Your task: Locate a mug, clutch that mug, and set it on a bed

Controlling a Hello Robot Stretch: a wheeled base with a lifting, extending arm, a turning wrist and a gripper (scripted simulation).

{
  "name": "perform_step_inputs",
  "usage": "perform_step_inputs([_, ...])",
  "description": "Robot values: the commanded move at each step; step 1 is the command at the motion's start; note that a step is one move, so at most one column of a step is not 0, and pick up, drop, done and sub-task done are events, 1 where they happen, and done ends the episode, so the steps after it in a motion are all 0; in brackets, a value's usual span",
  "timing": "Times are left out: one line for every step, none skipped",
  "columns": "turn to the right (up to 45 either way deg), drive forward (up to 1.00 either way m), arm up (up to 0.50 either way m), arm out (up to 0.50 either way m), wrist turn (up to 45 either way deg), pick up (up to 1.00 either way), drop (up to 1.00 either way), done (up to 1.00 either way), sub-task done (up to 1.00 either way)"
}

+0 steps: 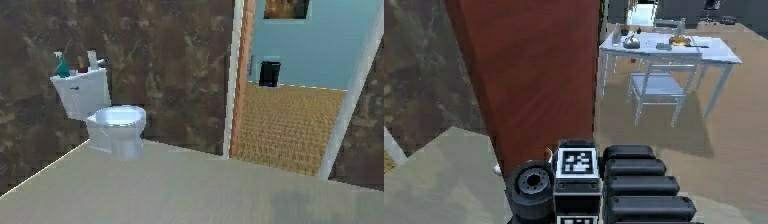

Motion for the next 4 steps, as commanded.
perform_step_inputs([21.0,0.00,0.00,0.00,0.0,0.00,0.00,0.00,0.00])
perform_step_inputs([0.0,0.50,0.00,0.00,0.0,0.00,0.00,0.00,0.00])
perform_step_inputs([6.0,0.00,0.00,0.00,0.0,0.00,0.00,0.00,0.00])
perform_step_inputs([0.0,1.00,0.00,0.00,0.0,0.00,0.00,0.00,0.00])
